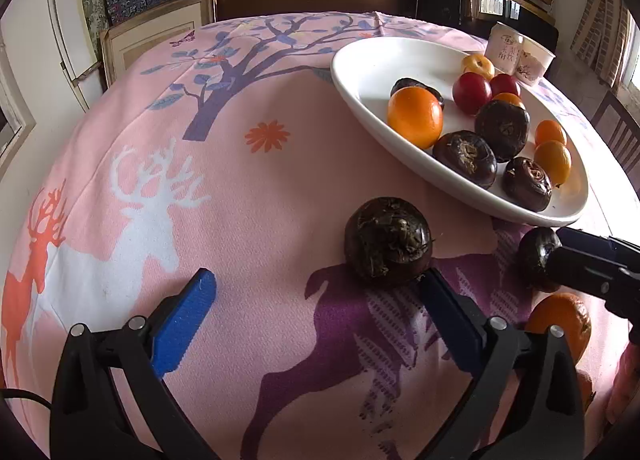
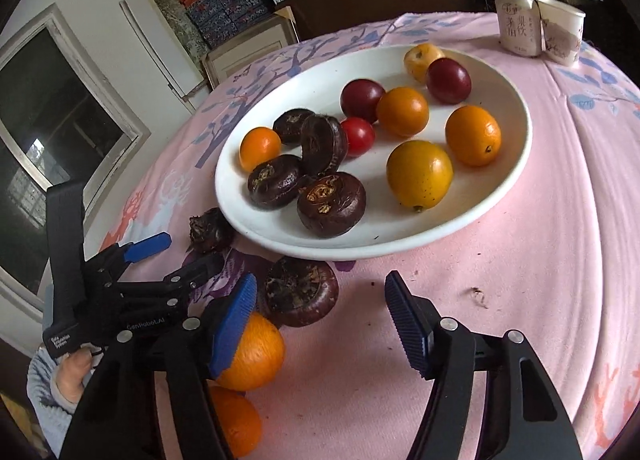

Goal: Organize fruits
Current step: 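Grasp a dark mangosteen with the right tool while the left tool grasps another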

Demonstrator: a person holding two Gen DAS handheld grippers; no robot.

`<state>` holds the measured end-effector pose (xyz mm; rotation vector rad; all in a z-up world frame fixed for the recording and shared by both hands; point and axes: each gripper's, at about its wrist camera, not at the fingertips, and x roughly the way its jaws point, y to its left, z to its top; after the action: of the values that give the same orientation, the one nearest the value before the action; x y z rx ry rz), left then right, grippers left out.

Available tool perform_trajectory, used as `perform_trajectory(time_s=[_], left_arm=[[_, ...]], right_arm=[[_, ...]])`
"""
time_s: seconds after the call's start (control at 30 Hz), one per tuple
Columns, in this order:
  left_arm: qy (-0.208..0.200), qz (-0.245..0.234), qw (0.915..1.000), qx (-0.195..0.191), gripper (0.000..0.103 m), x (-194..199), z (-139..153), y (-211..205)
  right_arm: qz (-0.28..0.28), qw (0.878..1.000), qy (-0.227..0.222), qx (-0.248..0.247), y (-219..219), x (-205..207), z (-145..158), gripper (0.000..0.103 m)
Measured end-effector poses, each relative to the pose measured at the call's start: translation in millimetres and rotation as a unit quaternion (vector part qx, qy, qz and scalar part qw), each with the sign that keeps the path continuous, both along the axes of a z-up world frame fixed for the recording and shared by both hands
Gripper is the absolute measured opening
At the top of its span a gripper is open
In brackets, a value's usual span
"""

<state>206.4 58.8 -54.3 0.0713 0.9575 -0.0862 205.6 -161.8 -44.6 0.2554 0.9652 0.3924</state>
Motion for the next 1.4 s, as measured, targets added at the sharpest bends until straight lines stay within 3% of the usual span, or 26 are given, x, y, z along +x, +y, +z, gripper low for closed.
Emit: perform_trajectory(time_s=[0.1, 0.2, 0.27, 0.4, 0.53, 0.63, 0.87, 1.07, 1.1, 1.13, 1.27, 1.33, 1.4], left_arm=[[0.000, 0.000, 1.0000, 0.000, 0.099, 0, 0, 0], [0.000, 0.000, 1.0000, 0.000, 0.099, 0, 0, 0], [0.000, 0.000, 1.0000, 0.000, 0.099, 0, 0, 0], [0.000, 0.000, 1.0000, 0.000, 0.099, 0, 0, -1], [0.000, 0.001, 1.0000, 0.000, 0.099, 0, 0, -1], [0.000, 0.002, 1.0000, -0.001, 0.099, 0, 0, 1], [0.000, 0.008, 1.0000, -0.001, 0.099, 1, 1, -2], [-0.025, -0.007, 0.9995, 0.016, 0.099, 5, 7, -15], [-0.021, -0.012, 0.9997, 0.010, 0.097, 7, 6, -16], [-0.016, -0.017, 0.9997, -0.001, 0.085, 9, 5, -16], [-0.021, -0.025, 0.9990, -0.031, 0.069, 10, 8, -13], [-0.026, -0.036, 0.9980, -0.045, 0.044, 7, 9, -14], [-0.026, -0.041, 0.9970, -0.061, 0.043, 3, 10, -13]], right_arm=[[0.001, 0.999, -0.005, -0.036, 17, 2, 1, 0.067], [0.028, 0.994, -0.033, -0.098, 29, -3, 3, 0.056], [0.044, 0.994, -0.030, -0.091, 22, -5, 5, 0.047], [0.011, 0.989, -0.050, -0.140, -17, -18, 3, 0.045], [-0.037, 0.993, -0.048, -0.102, -63, -27, -1, 0.041], [-0.034, 0.990, -0.057, -0.124, -57, -28, 0, 0.042], [-0.029, 0.993, -0.054, -0.102, -60, -21, -2, 0.042], [-0.029, 0.993, -0.053, -0.098, -61, -21, -2, 0.042], [-0.029, 0.993, -0.053, -0.097, -61, -21, -2, 0.042], [-0.029, 0.993, -0.053, -0.098, -61, -21, -2, 0.042], [-0.029, 0.994, -0.053, -0.095, -62, -21, -2, 0.042], [-0.030, 0.994, -0.054, -0.090, -62, -21, -2, 0.042], [-0.032, 0.994, -0.058, -0.086, -64, -23, -1, 0.042]])
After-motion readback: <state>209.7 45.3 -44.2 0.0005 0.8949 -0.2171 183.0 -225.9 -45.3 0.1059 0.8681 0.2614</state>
